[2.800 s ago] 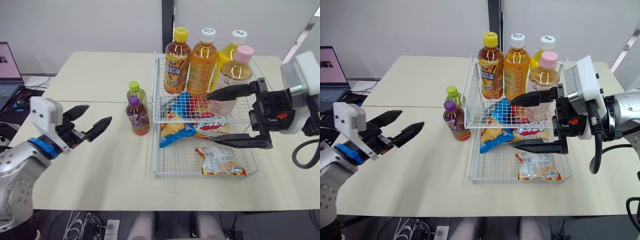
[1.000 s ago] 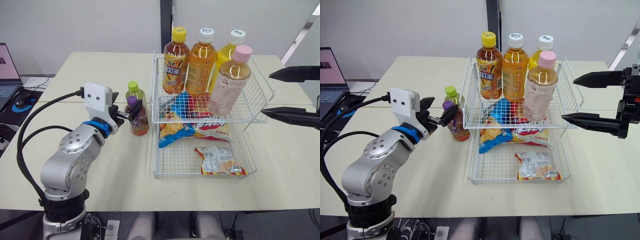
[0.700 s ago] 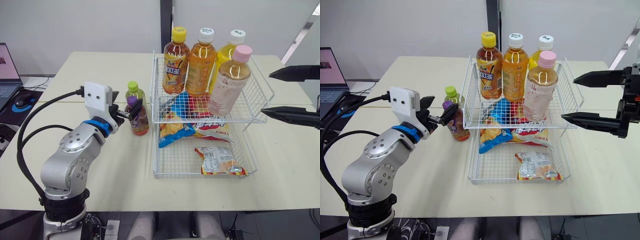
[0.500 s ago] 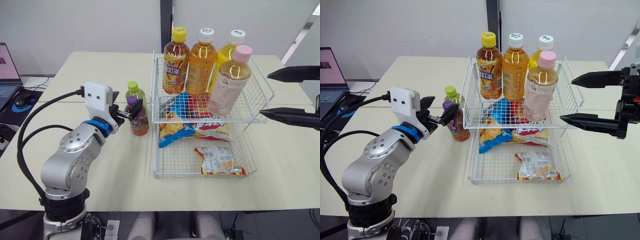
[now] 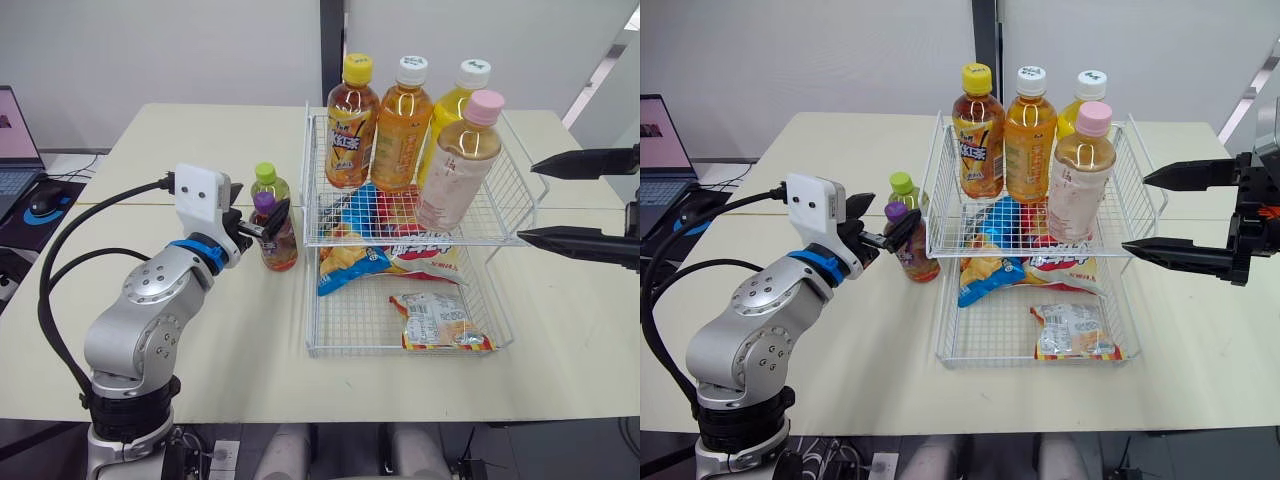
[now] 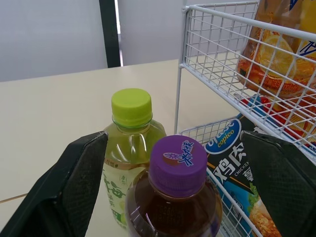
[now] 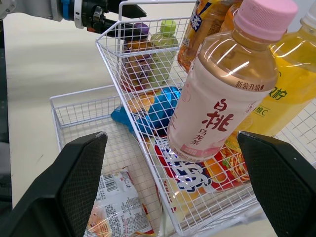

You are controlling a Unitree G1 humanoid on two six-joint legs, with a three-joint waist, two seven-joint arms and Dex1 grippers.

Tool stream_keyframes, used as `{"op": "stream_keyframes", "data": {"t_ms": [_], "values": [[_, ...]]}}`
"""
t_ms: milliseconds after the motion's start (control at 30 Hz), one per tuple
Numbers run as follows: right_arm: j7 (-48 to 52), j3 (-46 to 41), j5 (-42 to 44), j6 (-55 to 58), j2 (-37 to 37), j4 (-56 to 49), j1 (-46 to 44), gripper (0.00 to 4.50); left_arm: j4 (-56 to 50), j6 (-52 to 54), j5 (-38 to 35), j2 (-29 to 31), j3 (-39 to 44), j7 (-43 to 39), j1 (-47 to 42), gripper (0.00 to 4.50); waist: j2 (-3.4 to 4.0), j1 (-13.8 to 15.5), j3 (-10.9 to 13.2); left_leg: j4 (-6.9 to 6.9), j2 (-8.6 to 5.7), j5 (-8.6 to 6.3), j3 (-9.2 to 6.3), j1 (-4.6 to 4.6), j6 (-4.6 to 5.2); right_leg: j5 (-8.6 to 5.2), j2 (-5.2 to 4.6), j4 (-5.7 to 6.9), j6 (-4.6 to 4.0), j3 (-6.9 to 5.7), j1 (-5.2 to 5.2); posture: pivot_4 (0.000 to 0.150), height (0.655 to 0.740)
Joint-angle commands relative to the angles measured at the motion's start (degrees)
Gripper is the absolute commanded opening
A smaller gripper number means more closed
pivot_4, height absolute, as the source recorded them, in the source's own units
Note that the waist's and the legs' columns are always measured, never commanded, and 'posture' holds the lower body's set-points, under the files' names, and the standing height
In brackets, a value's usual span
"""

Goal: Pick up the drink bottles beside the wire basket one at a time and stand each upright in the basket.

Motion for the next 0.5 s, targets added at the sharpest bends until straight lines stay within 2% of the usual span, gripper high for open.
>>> {"op": "stream_keyframes", "data": {"t_ms": [33,267,500], "values": [[0.1,-2.8,-0.1,-1.3,0.1,-0.8,-0.1,4.5,-1.6,0.1,-0.8,0.9,0.5,-1.0,-1.2,4.46,0.0,0.0,0.0,0.0,0.0,0.0,0.0,0.0,0.0,0.0,0.0,0.0,0.0,0.0,0.0,0.15,0.74],[-0.7,-2.9,0.6,-1.3,0.7,-2.2,0.4,4.5,-0.8,2.8,-1.1,-1.3,1.0,1.8,-4.7,4.46,0.0,0.0,0.0,0.01,0.0,0.0,0.07,0.0,0.0,0.0,0.0,0.0,0.01,-0.01,0.01,0.15,0.74],[-1.7,-2.8,1.3,-1.1,1.5,-3.5,0.5,4.5,0.3,3.0,-0.3,1.7,1.6,-0.1,-3.3,4.46,0.0,-0.1,0.0,0.0,0.0,0.0,0.1,0.01,0.0,0.0,0.0,0.01,0.01,0.0,0.0,0.15,0.74]]}}
